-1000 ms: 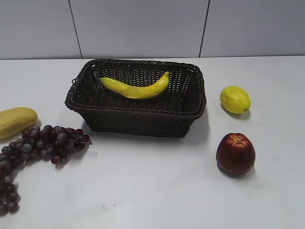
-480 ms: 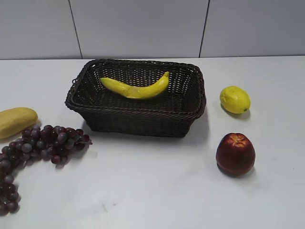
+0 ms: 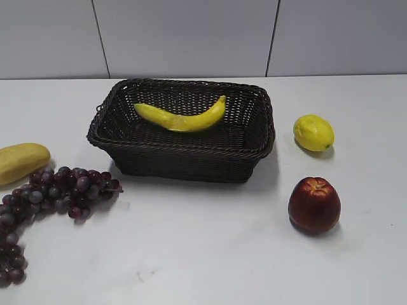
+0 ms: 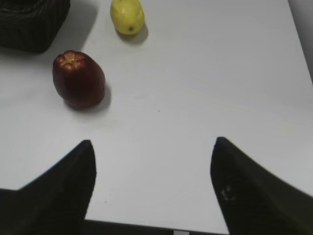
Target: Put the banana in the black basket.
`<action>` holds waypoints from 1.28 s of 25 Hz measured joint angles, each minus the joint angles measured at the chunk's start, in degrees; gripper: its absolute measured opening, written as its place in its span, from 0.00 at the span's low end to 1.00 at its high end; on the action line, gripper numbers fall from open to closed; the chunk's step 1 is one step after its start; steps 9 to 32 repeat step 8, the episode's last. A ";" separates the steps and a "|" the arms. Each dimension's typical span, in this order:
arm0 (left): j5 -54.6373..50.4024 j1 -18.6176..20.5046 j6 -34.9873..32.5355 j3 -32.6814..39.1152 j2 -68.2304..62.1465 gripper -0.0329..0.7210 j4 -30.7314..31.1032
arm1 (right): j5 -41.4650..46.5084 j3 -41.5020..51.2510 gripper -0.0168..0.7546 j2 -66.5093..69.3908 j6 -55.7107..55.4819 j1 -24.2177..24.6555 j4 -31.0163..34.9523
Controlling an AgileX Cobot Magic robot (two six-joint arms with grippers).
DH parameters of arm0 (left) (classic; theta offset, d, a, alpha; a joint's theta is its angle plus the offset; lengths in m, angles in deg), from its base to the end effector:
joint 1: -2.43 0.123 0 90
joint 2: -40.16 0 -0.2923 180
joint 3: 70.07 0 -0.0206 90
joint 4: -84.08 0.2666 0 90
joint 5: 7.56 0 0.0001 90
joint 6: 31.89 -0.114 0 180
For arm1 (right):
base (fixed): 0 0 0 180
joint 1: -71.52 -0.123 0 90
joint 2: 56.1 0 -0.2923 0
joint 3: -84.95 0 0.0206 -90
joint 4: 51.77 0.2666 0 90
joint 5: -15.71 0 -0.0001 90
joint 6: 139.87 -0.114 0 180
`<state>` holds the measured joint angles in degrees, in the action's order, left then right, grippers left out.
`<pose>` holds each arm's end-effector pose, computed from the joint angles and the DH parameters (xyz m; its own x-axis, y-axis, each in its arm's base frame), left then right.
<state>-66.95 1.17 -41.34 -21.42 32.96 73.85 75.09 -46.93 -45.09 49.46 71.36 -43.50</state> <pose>0.0209 -0.0179 0.2789 -0.4070 0.0813 -0.9098 0.1907 0.9816 0.0024 0.0309 0.0142 0.2797 -0.4615 -0.0894 -0.8826 -0.1534 0.9880 -0.0199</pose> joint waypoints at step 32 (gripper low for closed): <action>0.00 0.00 0.00 0.00 0.00 0.47 0.00 | 0.00 0.06 0.74 -3.69 0.07 0.00 0.02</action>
